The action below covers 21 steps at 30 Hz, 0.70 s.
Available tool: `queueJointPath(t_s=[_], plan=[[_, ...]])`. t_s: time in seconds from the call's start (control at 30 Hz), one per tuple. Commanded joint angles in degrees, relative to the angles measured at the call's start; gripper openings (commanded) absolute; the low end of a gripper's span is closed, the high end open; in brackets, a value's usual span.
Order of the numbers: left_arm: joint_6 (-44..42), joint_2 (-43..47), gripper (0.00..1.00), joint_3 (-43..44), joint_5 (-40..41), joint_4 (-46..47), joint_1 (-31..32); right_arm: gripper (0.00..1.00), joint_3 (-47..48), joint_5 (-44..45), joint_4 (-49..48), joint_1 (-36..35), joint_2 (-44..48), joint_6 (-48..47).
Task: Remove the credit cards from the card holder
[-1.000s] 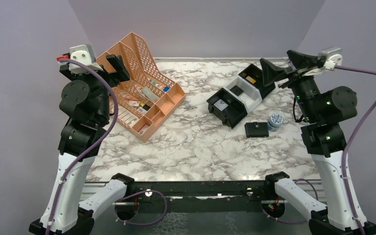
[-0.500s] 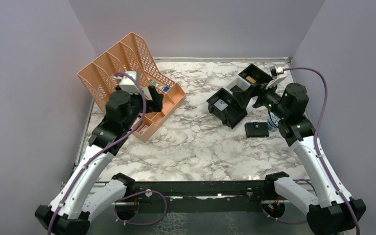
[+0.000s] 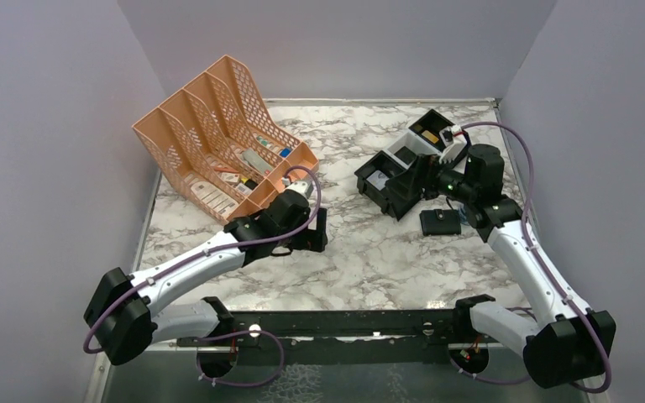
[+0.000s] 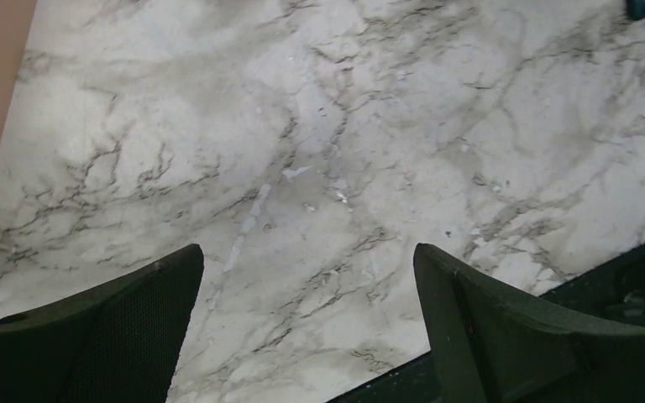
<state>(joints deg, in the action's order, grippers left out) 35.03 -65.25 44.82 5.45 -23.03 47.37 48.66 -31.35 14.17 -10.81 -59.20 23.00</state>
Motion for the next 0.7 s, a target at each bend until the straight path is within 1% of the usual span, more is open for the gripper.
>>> queueJointPath(t_s=[0.0, 0.07, 0.1, 0.13, 0.23, 0.3, 0.37, 0.5, 0.57, 0.67], plan=[[7.07, -0.58, 0.99, -2.62, 6.87, -4.90, -2.04, 1.00, 0.75, -1.25, 3.42, 0.46, -1.22, 1.61], [7.76, -0.30, 0.99, -4.94, 7.43, -4.65, -5.62, 1.00, 0.60, -0.93, 3.89, 0.49, -1.67, 1.90], [7.48, -0.11, 0.99, -6.15, 6.71, -4.14, -8.38, 1.00, 0.47, -0.88, 4.06, 0.50, -1.89, 2.06], [6.60, 0.15, 0.99, -7.36, 5.81, -3.40, -11.78, 1.00, 0.42, -0.97, 4.20, 0.51, -2.14, 2.09], [4.08, 0.23, 0.99, -8.47, 5.76, -1.04, -17.85, 1.00, 0.57, -0.69, 4.67, 0.54, -3.02, 1.66], [2.20, -0.99, 0.99, -7.58, 6.13, -0.72, -20.93, 1.00, 1.15, 1.57, 6.01, 0.56, -3.99, 0.93], [0.75, -2.77, 0.99, -6.53, 6.72, -0.64, -23.84, 1.00, 1.98, 5.66, 8.01, 0.58, -5.12, 0.55], [-2.12, -6.55, 0.99, -4.86, 7.12, 0.76, -29.47, 1.00, 3.92, 10.15, 12.08, 0.61, -7.88, -2.04], [-2.99, -8.02, 0.99, -4.41, 3.49, 3.50, -30.64, 1.00, 4.07, 10.47, 13.08, 0.66, -9.19, -3.34], [-4.00, -10.88, 0.99, -2.26, -0.42, 5.49, -30.77, 0.99, 4.10, 11.05, 12.48, 0.61, -11.55, -4.10]])
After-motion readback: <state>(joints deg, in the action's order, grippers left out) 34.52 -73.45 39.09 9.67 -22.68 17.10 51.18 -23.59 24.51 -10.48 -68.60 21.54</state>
